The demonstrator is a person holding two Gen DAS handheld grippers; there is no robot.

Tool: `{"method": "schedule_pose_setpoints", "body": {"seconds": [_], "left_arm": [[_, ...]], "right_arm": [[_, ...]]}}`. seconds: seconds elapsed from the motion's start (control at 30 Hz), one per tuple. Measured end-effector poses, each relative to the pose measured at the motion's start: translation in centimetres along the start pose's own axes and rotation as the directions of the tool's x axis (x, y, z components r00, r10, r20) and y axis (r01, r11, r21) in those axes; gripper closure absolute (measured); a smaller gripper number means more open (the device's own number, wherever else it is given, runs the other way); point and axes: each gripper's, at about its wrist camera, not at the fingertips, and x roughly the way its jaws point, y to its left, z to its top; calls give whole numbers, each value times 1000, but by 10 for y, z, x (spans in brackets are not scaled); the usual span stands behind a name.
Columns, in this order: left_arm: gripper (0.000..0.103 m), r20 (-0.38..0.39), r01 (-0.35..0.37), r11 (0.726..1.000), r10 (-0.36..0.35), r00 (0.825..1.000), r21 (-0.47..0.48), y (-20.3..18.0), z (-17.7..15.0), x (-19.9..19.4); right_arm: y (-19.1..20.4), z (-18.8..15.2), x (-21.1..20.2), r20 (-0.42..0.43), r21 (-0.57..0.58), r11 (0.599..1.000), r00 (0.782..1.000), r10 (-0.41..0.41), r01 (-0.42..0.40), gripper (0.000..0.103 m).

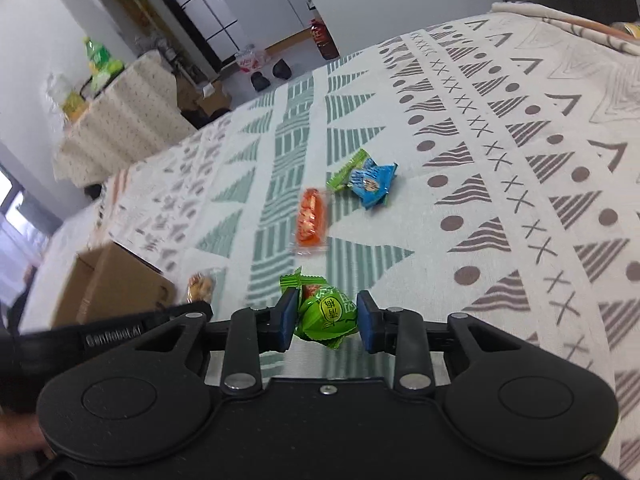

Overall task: Organize snacks
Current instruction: 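Carry the yellow candy bar and green packet into the box and open both tools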

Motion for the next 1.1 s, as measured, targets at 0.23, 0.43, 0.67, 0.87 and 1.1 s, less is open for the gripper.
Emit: {"method": "schedule_pose_setpoints", "body": {"seconds": [0.23, 0.43, 0.67, 0.87, 1.1], "left_arm": [[86, 44, 2, 1000, -1, 999, -30, 10, -2, -40], [86, 75, -2, 999, 5, 997, -45, 23, -4, -70], [86, 109, -6, 997, 15, 994, -78, 44, -4, -104], [86, 140, -17, 996, 30, 990, -92, 64, -2, -133], [86, 162, -39, 990, 61, 985, -136, 95, -1, -159]], "right_arm": [[33, 5, -22, 39, -53, 999, 999, 1, 1, 72], [59, 3, -37, 58, -78, 997, 998, 7, -3, 72], [86, -4, -50, 73, -84, 996, 997, 23, -17, 72], [111, -4, -55, 90, -92, 995, 995, 43, -35, 72], [142, -7, -55, 88, -107, 992, 993, 75, -65, 72]]}}
